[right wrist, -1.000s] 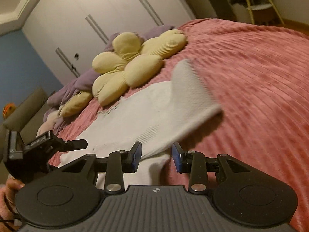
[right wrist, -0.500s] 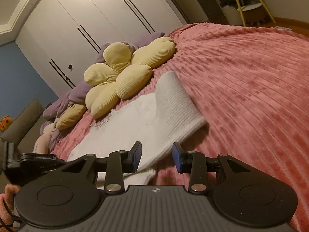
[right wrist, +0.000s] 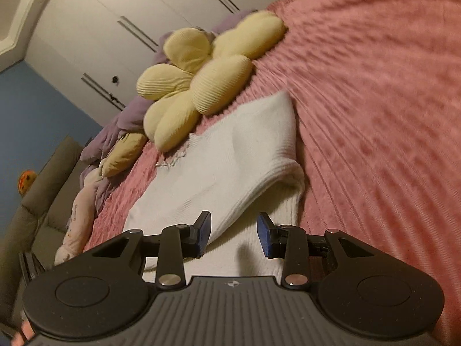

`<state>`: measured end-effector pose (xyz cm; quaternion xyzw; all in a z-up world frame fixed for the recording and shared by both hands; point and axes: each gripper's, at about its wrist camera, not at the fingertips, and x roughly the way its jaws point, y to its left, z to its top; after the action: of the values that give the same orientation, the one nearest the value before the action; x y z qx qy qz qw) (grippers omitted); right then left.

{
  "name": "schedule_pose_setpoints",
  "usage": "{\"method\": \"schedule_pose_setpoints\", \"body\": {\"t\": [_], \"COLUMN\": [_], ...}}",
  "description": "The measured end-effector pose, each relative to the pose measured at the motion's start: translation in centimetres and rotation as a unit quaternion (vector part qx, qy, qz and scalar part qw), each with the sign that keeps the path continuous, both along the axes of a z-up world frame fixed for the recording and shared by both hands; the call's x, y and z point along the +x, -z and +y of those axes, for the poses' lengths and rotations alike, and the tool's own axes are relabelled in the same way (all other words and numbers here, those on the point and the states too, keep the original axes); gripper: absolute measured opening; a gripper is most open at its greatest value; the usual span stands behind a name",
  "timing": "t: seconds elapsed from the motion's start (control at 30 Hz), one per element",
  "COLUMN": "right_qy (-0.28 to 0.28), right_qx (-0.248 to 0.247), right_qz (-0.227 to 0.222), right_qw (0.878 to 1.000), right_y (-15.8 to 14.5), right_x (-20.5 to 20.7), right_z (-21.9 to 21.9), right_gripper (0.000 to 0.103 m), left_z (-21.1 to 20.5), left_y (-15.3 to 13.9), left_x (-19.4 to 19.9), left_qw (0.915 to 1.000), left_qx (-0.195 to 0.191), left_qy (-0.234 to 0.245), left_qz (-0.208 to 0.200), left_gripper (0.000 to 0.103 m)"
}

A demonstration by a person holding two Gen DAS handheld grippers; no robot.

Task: Fold small clothes
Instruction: 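Fold the held sleeve across the sweater body and open the left tool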

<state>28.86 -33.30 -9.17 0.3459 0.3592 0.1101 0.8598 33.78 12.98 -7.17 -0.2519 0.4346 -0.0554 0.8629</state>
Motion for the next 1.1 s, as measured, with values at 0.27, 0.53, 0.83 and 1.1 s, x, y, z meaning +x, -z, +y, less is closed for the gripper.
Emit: {"method": "schedule_pose_setpoints", "body": {"t": [0.27,0.53,0.83,1.1], "right_qy": [0.034,0.024,0.018,0.038], "right_qx": [-0.011,-0.040,-0.064,-0.181], "right_qz": [0.010,-0.003,-0.001,-0.015], "right_qw": [0.999,0.999,0.998,0.983], "right_y": [0.5,-0.3,-0.1,-0.8], "right_x": [1.7,2.4,3.4,3.6], "right_z": [0.0,1.2,2.2,3.2], "right_gripper": [0.034,0.034,0.025,0.006], "left_z": [-0.5,1.0,3.1,2.8], "left_y": [-0.9,-3.7,-1.7,-0.2], "left_x": [1.8,1.3,0.6,0.1], "left_qw": [0.9996,0.9960,0.9975,0.9988], "left_qx": [-0.010,0.040,0.047,0.027], "left_qy": [0.018,0.011,-0.011,-0.009], "left_qz": [-0.018,-0.078,-0.051,-0.041], "left_gripper": [0.009,0.008,0.008,0.008]}}
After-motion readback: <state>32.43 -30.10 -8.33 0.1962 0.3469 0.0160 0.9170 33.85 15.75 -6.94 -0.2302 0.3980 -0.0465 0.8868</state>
